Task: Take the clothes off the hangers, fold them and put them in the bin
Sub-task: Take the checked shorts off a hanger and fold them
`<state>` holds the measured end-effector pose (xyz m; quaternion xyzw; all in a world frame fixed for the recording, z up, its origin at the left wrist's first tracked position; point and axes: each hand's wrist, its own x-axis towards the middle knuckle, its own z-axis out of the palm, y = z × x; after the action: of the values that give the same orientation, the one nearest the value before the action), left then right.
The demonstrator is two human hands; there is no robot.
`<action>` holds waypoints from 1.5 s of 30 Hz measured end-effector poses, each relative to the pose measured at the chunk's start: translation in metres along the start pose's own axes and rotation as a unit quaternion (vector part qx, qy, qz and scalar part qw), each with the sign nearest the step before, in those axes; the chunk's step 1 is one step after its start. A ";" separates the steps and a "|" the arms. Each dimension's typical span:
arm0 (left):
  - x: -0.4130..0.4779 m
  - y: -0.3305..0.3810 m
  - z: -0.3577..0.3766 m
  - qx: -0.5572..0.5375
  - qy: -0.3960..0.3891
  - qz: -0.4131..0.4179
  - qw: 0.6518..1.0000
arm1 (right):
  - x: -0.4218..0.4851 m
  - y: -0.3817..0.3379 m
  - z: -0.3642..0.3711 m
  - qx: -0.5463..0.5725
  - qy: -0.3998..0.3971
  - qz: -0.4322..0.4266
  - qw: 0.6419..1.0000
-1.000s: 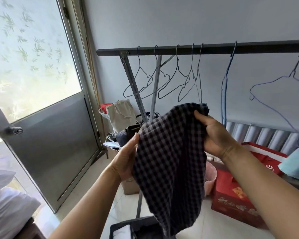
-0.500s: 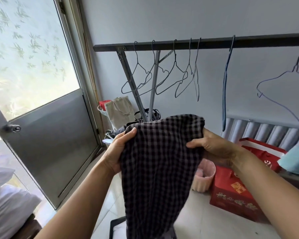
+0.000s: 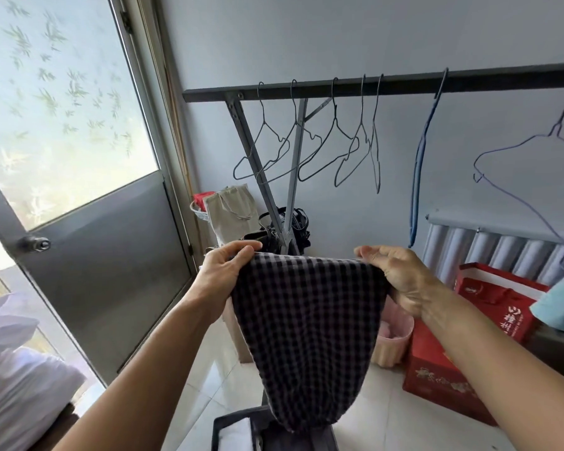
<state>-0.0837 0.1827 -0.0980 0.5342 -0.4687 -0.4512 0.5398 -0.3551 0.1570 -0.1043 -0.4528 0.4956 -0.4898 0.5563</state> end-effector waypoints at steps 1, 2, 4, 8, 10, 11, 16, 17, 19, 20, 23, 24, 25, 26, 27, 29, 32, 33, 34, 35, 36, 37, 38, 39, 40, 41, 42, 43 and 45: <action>-0.002 0.003 0.000 -0.011 -0.013 -0.001 1.000 | -0.003 -0.002 -0.002 0.002 -0.021 -0.001 1.000; -0.003 0.005 0.000 -0.017 -0.033 0.000 0.999 | -0.004 -0.003 -0.005 -0.008 -0.038 -0.003 0.999; -0.003 0.007 -0.007 0.015 -0.086 0.004 0.996 | -0.005 -0.003 -0.008 -0.074 -0.051 -0.008 0.996; 0.002 0.005 -0.018 0.231 -0.136 0.035 0.963 | -0.007 -0.001 -0.009 -0.246 -0.036 -0.039 0.968; 0.003 0.004 -0.019 0.296 -0.140 0.068 0.943 | -0.012 -0.001 -0.007 -0.297 -0.043 -0.058 0.952; 0.003 0.003 -0.019 0.317 -0.141 0.085 0.934 | -0.014 -0.001 -0.007 -0.321 -0.046 -0.066 0.944; 0.004 0.001 -0.022 0.355 -0.109 0.140 0.918 | -0.018 0.002 -0.014 -0.392 -0.039 -0.088 0.915; 0.004 0.000 -0.023 0.336 -0.101 0.133 0.927 | -0.018 0.001 -0.016 -0.393 -0.030 -0.097 0.914; 0.001 0.000 -0.027 0.232 -0.099 0.103 0.962 | -0.021 -0.003 -0.018 -0.358 -0.022 -0.118 0.926; -0.001 -0.001 -0.026 0.161 -0.106 0.087 0.977 | -0.023 -0.005 -0.019 -0.316 -0.021 -0.125 0.940; -0.008 -0.005 -0.022 -0.043 -0.099 0.016 0.994 | -0.029 -0.010 -0.017 -0.168 -0.054 -0.103 0.979; -0.009 -0.006 -0.019 -0.092 -0.089 -0.013 0.992 | -0.029 -0.009 -0.015 -0.125 -0.069 -0.089 0.986; -0.009 -0.007 -0.016 -0.121 -0.081 -0.038 0.989 | -0.029 -0.009 -0.013 -0.088 -0.077 -0.076 0.990; -0.010 -0.007 -0.013 -0.134 -0.077 -0.056 0.986 | -0.028 -0.008 -0.010 -0.054 -0.080 -0.066 0.993; -0.010 -0.008 -0.010 -0.137 -0.076 -0.066 0.986 | -0.029 -0.007 -0.007 -0.021 -0.079 -0.056 0.995; -0.011 -0.008 -0.007 -0.137 -0.065 -0.074 0.986 | -0.030 -0.008 -0.001 0.022 -0.075 -0.042 0.996; -0.012 -0.007 -0.004 -0.145 -0.036 -0.088 0.985 | -0.033 -0.010 0.007 0.046 -0.065 -0.029 0.996; -0.011 -0.007 -0.003 -0.149 -0.029 -0.096 0.984 | -0.034 -0.012 0.009 0.054 -0.063 -0.025 0.996; -0.011 -0.008 -0.003 -0.156 -0.029 -0.106 0.982 | -0.035 -0.014 0.012 0.062 -0.060 -0.022 0.996; -0.010 -0.010 -0.005 -0.167 -0.036 -0.118 0.978 | -0.036 -0.016 0.015 0.074 -0.057 -0.019 0.995; -0.010 -0.013 -0.006 -0.184 -0.054 -0.131 0.973 | -0.036 -0.017 0.018 0.089 -0.054 -0.015 0.994; -0.012 -0.016 -0.006 -0.203 -0.077 -0.138 0.966 | -0.035 -0.019 0.021 0.105 -0.053 -0.011 0.993; -0.015 -0.021 -0.006 -0.224 -0.105 -0.141 0.959 | -0.035 -0.021 0.023 0.115 -0.053 -0.010 0.992; -0.019 -0.027 -0.006 -0.241 -0.135 -0.138 0.951 | -0.035 -0.023 0.026 0.120 -0.053 -0.009 0.991; -0.023 -0.033 -0.005 -0.254 -0.169 -0.132 0.943 | -0.034 -0.024 0.028 0.118 -0.051 -0.010 0.992; -0.028 -0.037 -0.004 -0.259 -0.202 -0.124 0.936 | -0.033 -0.026 0.029 0.113 -0.047 -0.010 0.992; -0.031 -0.043 -0.003 -0.261 -0.232 -0.111 0.930 | -0.031 -0.027 0.030 0.107 -0.041 -0.010 0.993; -0.033 -0.048 -0.004 -0.258 -0.253 -0.094 0.928 | -0.030 -0.028 0.030 0.104 -0.036 -0.010 0.994; -0.035 -0.053 -0.006 -0.232 -0.278 -0.051 0.931 | -0.028 -0.029 0.030 0.110 -0.027 -0.006 0.994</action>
<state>-0.0823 0.2167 -0.1514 0.2704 -0.4544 -0.7046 0.4731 -0.3288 0.1820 -0.0694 -0.4049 0.4209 -0.5326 0.6126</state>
